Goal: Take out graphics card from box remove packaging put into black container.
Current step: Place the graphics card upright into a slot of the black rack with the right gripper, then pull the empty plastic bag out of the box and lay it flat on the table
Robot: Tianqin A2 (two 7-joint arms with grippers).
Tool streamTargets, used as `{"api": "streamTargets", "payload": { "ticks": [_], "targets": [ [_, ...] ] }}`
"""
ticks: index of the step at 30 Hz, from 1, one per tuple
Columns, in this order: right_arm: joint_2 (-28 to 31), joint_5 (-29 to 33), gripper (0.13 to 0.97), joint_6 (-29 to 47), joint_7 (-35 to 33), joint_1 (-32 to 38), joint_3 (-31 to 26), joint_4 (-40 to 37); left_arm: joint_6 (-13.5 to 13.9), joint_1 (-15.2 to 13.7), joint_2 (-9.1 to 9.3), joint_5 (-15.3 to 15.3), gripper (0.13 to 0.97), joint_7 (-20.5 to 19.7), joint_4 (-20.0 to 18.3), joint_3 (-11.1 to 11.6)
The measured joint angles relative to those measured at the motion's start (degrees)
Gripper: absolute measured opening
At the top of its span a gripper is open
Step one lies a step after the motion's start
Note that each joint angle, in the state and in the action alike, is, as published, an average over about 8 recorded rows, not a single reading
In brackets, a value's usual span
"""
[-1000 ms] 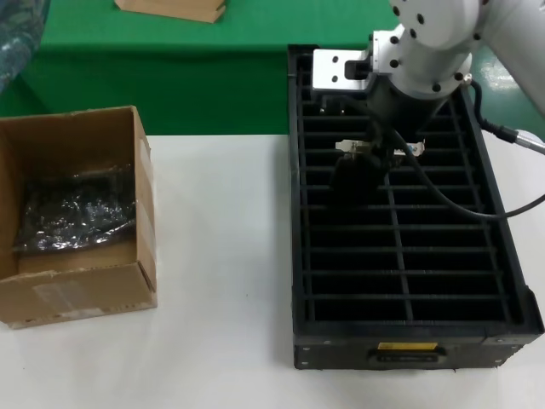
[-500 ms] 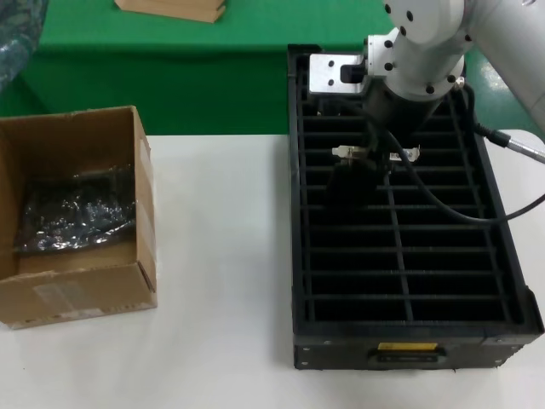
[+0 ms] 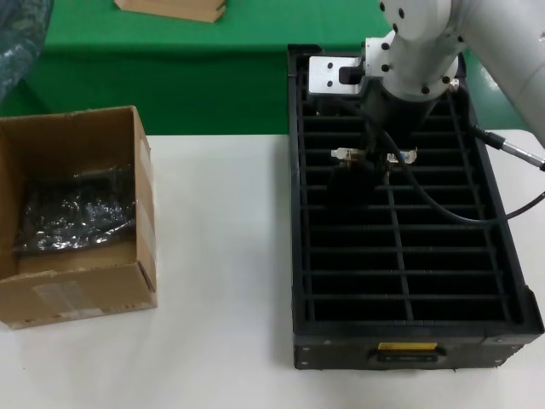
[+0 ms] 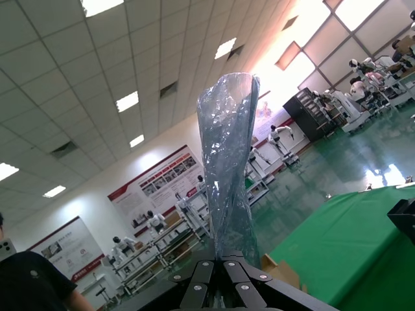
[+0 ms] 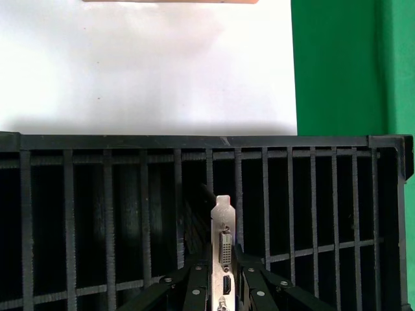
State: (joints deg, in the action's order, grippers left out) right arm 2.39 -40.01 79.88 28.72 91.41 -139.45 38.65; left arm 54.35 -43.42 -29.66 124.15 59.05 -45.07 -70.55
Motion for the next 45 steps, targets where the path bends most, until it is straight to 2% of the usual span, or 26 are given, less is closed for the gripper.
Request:
{"api": "streamTargets", "payload": {
  "ticks": [13, 22, 26, 30, 35, 42, 45],
  "targets": [
    [-2.1, -2.6, 0.188, -5.6, -3.4, 2.1, -2.5, -8.5, -0.2, 0.3, -0.14, -0.3, 0.139, 0.0, -0.1, -0.2],
    [-2.4, -8.6, 0.235, -9.6, -4.0, 3.6, -9.3, -11.9, -0.2, 0.3, -0.25, -0.5, 0.139, 0.1, 0.3, -0.3],
    [-2.4, -10.5, 0.291, -10.5, -4.0, 4.2, -11.5, -12.6, -0.1, 0.3, -0.33, -0.4, 0.139, 0.1, 0.5, -0.3],
    [-2.4, -11.1, 0.347, -10.9, -4.0, 4.4, -12.3, -12.8, -0.1, 0.3, -0.40, -0.4, 0.139, -0.1, 0.5, -0.3],
    [-2.1, -9.9, 0.365, -10.5, -3.8, 4.0, -11.5, -12.1, -0.1, 0.6, -0.46, -0.3, 0.139, -0.5, 0.2, -0.3],
    [-0.5, -7.3, 0.494, -10.5, -2.3, 3.0, -9.3, -8.6, -0.5, 1.3, -0.69, -0.2, 0.139, -3.8, -1.5, -0.8],
    [1.0, -5.6, 0.484, -11.1, -0.8, 2.2, -8.1, -5.5, -1.4, 2.0, -1.06, -0.2, 0.139, -7.8, -3.3, -1.5]
  ]
}}
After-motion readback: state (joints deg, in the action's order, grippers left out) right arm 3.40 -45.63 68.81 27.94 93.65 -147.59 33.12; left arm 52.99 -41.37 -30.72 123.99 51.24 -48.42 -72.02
